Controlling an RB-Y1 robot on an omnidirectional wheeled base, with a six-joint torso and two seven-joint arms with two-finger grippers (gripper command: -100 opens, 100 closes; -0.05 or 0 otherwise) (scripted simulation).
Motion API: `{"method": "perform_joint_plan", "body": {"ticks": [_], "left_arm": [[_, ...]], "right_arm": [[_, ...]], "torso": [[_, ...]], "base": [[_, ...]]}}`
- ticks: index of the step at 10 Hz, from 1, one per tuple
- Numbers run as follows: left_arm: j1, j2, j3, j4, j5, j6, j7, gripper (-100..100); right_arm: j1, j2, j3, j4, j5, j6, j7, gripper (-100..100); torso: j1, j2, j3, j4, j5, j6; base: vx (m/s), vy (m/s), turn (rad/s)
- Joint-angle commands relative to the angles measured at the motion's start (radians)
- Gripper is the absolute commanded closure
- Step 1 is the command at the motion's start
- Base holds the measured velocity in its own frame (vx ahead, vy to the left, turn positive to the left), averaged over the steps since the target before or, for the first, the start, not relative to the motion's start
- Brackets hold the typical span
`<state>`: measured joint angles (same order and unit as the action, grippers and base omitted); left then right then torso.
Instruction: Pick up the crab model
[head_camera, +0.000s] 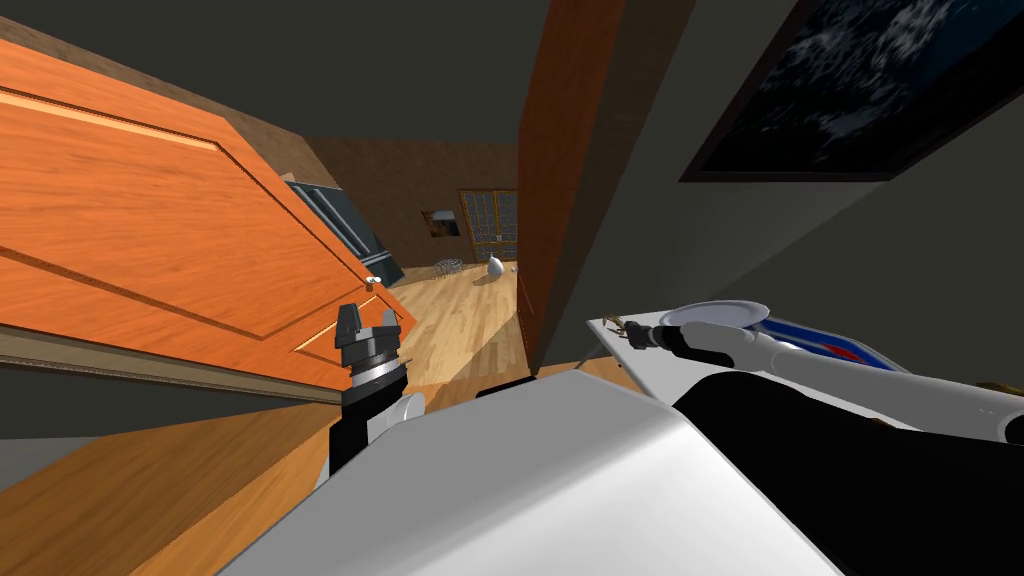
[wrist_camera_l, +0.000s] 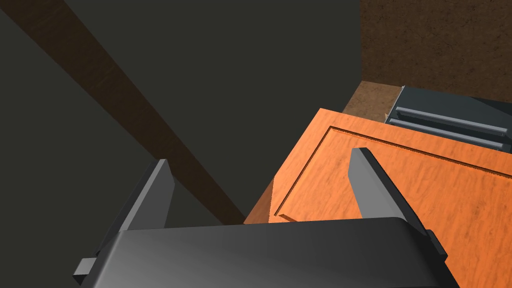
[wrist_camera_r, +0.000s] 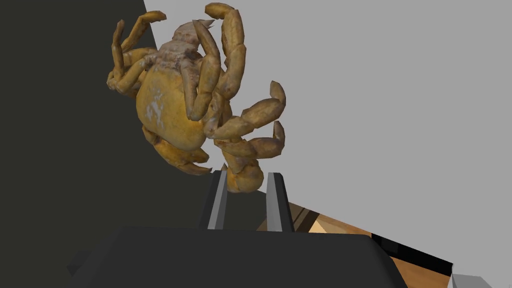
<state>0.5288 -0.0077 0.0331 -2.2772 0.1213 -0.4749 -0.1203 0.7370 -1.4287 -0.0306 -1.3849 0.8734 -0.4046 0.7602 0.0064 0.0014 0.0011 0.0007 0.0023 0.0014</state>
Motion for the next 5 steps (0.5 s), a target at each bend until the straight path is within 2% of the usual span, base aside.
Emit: {"method": "perform_joint_plan", "body": {"ticks": [1, 2, 4, 5], "left_arm": [[0.0, 0.0, 0.0, 0.0, 0.0, 0.0, 0.0, 0], [0.0, 0.0, 0.0, 0.0, 0.0, 0.0, 0.0, 0], [0.0, 0.0, 0.0, 0.0, 0.0, 0.0, 0.0, 0], [0.0, 0.0, 0.0, 0.0, 0.0, 0.0, 0.0, 0]], "right_arm": [[-0.003, 0.008, -0.012, 0.016, -0.003, -0.033, 0.014, 100], [-0.011, 0.029, -0.034, 0.053, -0.009, -0.071, 0.043, 100], [-0.014, 0.024, -0.028, 0.05, -0.008, -0.068, 0.037, 100], [-0.014, 0.025, -0.029, 0.052, -0.008, -0.072, 0.039, 0]], "torso": [[0.0, 0.0, 0.0, 0.0, 0.0, 0.0], [0.0, 0.0, 0.0, 0.0, 0.0, 0.0], [-0.001, 0.0, 0.0, 0.0, 0.0, 0.0], [-0.003, 0.0, 0.0, 0.0, 0.0, -0.001]], "base": [[0.009, 0.055, -0.016], [0.008, 0.044, -0.002], [0.002, 0.022, -0.003], [0.0, 0.0, 0.0]]}}
